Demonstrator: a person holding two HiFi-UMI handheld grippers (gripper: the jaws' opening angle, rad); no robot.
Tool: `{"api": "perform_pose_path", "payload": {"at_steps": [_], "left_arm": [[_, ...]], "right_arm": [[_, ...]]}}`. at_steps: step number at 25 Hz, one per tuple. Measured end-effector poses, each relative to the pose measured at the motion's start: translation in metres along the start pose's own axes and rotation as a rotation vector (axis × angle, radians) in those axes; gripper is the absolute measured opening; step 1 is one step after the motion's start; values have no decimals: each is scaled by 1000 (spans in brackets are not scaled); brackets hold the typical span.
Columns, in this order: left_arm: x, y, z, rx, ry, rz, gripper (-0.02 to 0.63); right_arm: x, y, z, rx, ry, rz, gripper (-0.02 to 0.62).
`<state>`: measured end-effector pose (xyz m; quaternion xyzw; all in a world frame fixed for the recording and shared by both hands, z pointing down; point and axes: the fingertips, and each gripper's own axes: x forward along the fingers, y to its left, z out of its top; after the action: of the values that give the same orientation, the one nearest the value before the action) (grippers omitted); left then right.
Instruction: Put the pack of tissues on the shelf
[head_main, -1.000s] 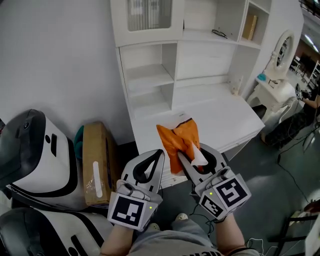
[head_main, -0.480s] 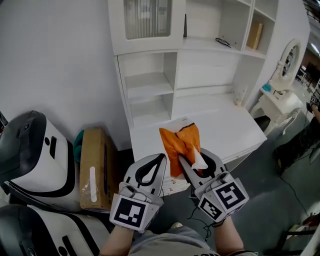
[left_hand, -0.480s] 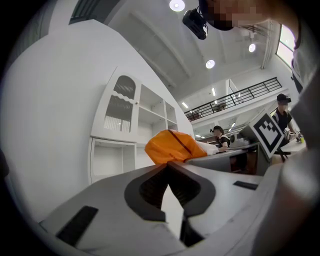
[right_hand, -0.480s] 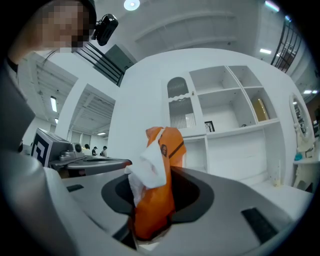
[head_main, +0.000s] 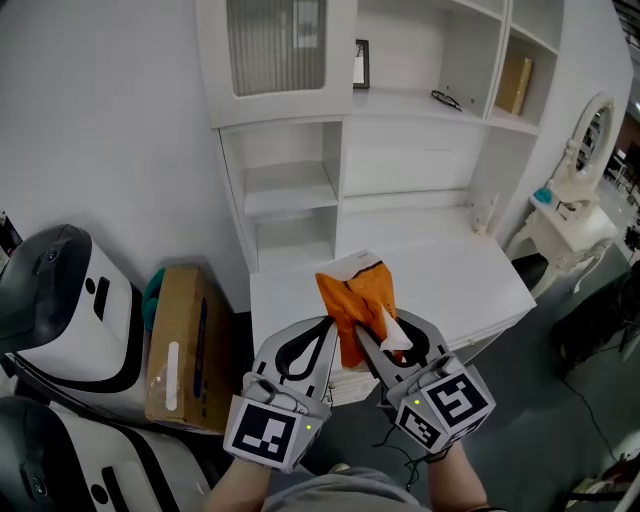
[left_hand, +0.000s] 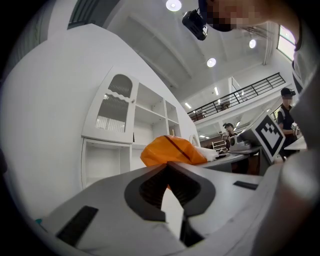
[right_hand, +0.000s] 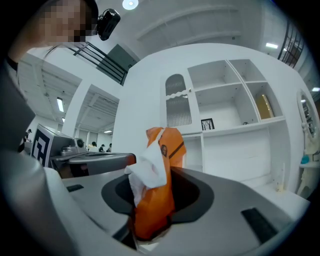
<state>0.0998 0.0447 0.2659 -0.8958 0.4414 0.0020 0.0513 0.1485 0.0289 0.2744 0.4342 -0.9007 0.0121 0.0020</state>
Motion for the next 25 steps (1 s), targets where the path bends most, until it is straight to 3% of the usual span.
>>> {"api": "perform_pose_path", "payload": {"at_steps": [10, 14, 25], "left_arm": [[12, 12, -18, -8, 24, 51, 26], [18, 17, -26, -4, 19, 29, 26], [59, 92, -21, -21, 4, -68, 26]], "right_arm": [[15, -15, -14, 28, -3, 33, 169], [20, -17, -16, 19, -13, 11, 169], [94, -37, -4, 27, -2, -93, 169]]}}
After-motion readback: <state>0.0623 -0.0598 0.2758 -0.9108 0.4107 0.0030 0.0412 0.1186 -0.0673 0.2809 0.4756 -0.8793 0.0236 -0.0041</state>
